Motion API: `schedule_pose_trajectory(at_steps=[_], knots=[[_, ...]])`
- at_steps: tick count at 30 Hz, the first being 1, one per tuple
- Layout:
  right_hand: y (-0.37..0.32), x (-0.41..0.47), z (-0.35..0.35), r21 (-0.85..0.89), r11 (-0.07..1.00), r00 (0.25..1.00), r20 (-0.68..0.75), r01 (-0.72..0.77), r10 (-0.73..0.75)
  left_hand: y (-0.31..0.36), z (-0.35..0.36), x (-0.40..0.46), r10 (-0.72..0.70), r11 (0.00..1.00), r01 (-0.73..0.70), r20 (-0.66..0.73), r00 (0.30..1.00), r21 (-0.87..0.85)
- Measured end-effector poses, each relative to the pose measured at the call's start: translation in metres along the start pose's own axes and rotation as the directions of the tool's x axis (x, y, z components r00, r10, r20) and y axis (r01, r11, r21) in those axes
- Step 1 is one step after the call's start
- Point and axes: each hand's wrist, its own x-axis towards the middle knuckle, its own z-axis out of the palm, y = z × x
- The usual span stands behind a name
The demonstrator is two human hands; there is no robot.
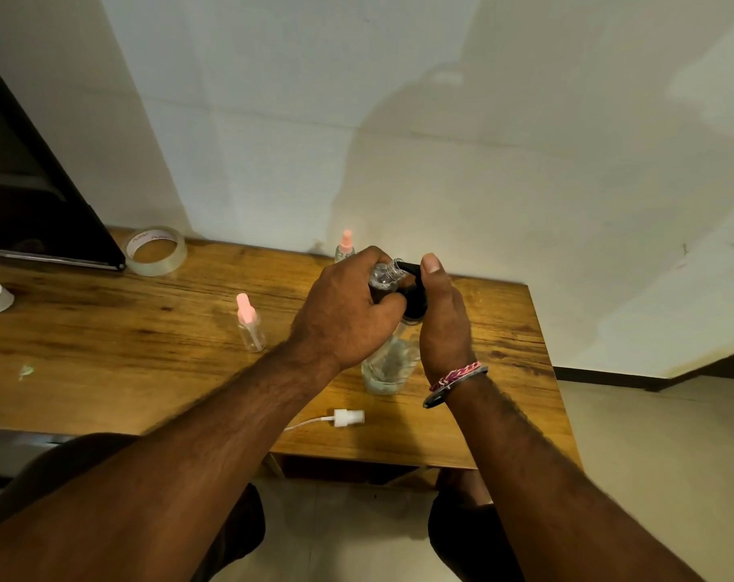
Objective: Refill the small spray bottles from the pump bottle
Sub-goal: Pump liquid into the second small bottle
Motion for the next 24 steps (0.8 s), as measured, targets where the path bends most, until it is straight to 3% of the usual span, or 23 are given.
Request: schedule_pose_trajectory(at_steps=[24], knots=[[0.009, 0.007, -0.003, 0.018, 1.0, 1.0, -0.017, -0.015, 0.015, -0.006, 0.003, 0.0, 0.003, 1.0, -0.003, -0.006, 1.0, 0.018]])
